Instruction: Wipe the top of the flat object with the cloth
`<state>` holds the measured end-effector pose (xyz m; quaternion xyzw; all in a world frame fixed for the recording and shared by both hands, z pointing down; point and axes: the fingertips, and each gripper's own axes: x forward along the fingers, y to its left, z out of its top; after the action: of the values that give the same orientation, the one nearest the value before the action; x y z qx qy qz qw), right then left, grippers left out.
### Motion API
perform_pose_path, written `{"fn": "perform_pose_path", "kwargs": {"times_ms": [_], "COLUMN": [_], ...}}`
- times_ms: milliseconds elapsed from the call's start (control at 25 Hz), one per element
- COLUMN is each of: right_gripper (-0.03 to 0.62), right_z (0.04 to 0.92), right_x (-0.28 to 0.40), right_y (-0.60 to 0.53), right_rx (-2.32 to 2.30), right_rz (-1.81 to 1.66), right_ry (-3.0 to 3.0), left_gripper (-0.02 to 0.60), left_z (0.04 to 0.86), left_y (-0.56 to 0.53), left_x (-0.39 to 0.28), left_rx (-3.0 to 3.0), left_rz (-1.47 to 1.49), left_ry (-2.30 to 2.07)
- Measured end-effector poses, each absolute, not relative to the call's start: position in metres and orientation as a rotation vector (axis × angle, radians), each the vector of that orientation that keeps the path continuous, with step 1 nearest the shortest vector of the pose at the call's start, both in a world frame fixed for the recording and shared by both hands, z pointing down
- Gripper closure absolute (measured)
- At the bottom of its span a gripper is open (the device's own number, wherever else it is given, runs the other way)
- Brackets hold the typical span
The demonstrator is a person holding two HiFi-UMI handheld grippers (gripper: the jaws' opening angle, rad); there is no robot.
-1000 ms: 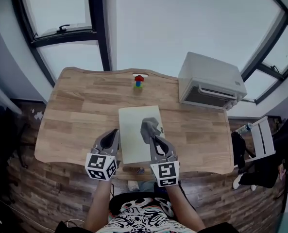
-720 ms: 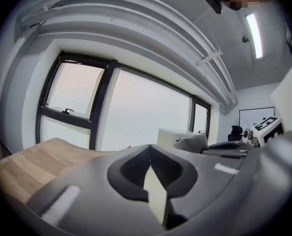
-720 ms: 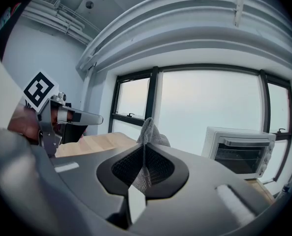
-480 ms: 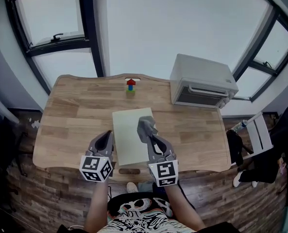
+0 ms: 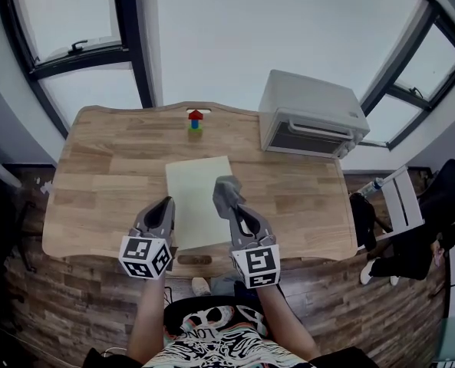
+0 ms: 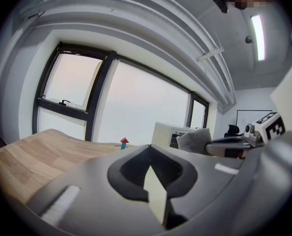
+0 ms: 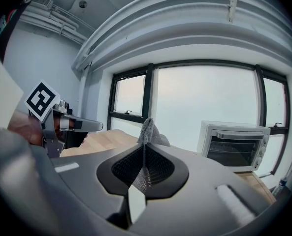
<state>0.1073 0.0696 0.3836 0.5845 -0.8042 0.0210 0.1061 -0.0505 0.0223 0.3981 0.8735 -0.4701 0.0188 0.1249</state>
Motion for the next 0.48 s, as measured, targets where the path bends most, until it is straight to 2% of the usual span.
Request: {"fn": "perform_pose_path", "kwargs": {"times_ms": [480], "right_gripper": [0.585], "right_z": [0.3941], "right_x": [0.1099], "right_y": [0.0671], "right_rx": [1.701], "right_rz": [0.082], "right_ry": [-2.355], "left_gripper": [0.524], "left_z": [0.4085], "left_y": [0.0182], "left_x": [-0.0546], "left_rx": [2.515], "left_rz": [0.057], "left_ry": [-1.379]}}
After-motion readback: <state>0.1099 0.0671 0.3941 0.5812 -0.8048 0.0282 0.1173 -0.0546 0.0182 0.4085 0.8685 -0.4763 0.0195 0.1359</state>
